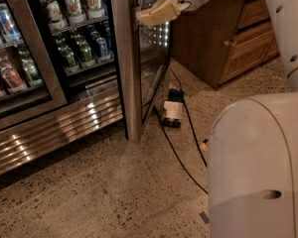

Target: Open right fridge door

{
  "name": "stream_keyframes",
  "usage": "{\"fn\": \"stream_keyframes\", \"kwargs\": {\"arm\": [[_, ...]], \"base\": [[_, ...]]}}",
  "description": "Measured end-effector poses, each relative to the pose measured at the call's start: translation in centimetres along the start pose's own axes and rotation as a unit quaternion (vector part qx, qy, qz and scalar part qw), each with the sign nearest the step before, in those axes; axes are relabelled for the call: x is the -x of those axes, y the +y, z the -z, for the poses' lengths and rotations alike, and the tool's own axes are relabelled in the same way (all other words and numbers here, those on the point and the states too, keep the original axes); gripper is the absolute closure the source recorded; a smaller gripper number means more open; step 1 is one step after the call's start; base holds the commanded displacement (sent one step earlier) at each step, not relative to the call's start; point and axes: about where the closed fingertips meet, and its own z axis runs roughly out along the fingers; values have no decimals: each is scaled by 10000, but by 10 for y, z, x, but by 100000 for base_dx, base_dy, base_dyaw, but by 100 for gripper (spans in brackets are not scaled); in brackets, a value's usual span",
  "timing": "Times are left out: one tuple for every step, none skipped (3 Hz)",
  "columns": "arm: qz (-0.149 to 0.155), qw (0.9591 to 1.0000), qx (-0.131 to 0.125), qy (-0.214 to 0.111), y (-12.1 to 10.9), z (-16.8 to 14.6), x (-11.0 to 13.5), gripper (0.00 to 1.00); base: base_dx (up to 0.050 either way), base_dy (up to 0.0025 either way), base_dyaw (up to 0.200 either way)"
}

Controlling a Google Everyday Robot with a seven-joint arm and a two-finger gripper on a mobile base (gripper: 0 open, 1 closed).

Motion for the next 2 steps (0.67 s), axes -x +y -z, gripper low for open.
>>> {"fn": "stream_keyframes", "kwargs": {"arm": [[0,10000,0,0,0,0,0,77],[0,10000,0,0,-7,3,-5,58]], "base": [[0,0,0],[0,0,0]]}}
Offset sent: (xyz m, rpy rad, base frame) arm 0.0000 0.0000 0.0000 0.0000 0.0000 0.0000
